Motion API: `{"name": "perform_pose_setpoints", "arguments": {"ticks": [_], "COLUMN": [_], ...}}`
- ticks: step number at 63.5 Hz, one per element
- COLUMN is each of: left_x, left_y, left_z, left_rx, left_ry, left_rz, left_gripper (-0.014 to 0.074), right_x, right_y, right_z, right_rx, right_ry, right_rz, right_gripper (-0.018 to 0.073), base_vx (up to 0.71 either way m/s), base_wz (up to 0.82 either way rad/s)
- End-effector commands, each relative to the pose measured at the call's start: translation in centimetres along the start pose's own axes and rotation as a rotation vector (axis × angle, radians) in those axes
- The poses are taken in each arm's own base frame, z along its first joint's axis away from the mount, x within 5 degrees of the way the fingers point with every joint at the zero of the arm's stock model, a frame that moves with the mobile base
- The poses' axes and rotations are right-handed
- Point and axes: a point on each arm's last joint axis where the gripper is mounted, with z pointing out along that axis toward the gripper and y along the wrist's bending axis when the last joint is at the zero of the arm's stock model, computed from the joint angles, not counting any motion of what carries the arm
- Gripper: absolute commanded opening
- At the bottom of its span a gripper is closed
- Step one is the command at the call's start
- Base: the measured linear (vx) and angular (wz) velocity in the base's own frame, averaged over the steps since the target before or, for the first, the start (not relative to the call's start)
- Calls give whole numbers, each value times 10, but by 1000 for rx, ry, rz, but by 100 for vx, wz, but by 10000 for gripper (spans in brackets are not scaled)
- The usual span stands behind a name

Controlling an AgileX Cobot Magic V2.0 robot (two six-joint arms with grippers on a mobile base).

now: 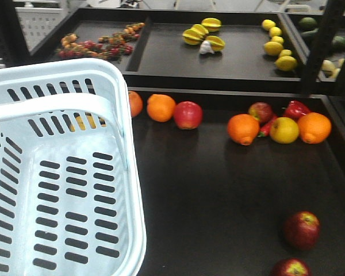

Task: Pick three apples into basket with both arms
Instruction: 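Drive the base up to the fruit table edge holding the basket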

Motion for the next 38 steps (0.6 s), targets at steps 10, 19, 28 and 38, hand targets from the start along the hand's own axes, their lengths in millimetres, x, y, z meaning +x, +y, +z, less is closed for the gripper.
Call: {"name": "perform_pose_setpoints", "arguments": {"ticks": [10, 19, 28, 38], "left_x": [-11, -11, -11, -11], "left_y": [12, 12, 12, 12], "left_z": [-8, -8, -8, -8], "left_rx": [-92, -92, -92, -92], "left_ry": [-95, -95, -95, -95], "left_rz": [-14, -14, -14, -14], "left_gripper": [-6, -6, -6, -6], "right_x": [-3, -3, -3, -3], "right_y": [0, 0, 0, 0], "right_z": [-1, -1, -1, -1], "right_rx": [-2, -2, -2, -2], "right_ry": [-70, -70, -70, -70], "right_rz": [-9, -9, -9, -9], "right_gripper": [-9, -9, -9, -9], "base_vx": [2, 1, 0, 0], "base_wz": [-32, -23, -17, -10]}}
